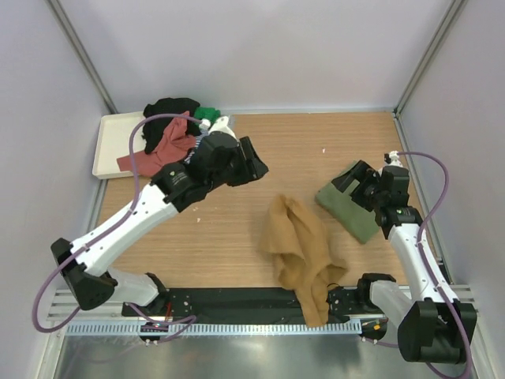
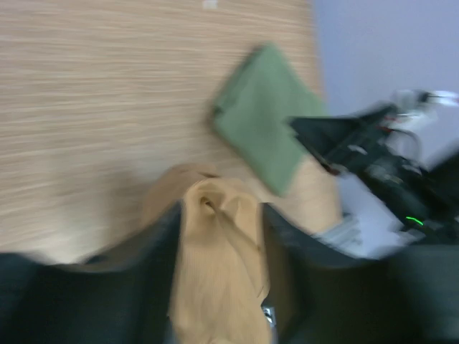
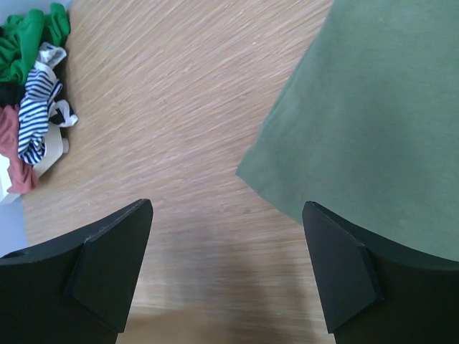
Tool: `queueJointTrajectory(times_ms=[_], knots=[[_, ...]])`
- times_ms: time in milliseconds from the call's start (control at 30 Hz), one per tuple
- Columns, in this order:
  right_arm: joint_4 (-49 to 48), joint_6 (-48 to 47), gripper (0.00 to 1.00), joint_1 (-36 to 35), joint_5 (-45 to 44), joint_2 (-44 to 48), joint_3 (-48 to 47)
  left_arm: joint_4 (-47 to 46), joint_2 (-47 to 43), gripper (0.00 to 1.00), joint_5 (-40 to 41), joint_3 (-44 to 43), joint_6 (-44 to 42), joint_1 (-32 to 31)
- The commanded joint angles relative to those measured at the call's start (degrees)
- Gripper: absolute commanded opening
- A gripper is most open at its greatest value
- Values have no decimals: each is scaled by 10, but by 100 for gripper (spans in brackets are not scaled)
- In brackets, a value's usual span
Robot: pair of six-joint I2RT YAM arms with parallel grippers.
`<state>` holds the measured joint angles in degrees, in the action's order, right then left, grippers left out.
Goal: Fold and stack the tank tops
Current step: Move the tank top to the center of the board, then flatten the tank top out
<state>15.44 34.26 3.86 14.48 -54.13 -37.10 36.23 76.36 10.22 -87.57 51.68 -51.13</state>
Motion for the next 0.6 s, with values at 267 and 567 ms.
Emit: queueJointTrajectory(times_ms=[267,567], knots=[[78,-60,81,-58,-33,11,-3,-7,-10,85,24,178,-45,153],[31,-17,68,-75,-28,-97,-11,-155,-113,100,-14,374,1,178]])
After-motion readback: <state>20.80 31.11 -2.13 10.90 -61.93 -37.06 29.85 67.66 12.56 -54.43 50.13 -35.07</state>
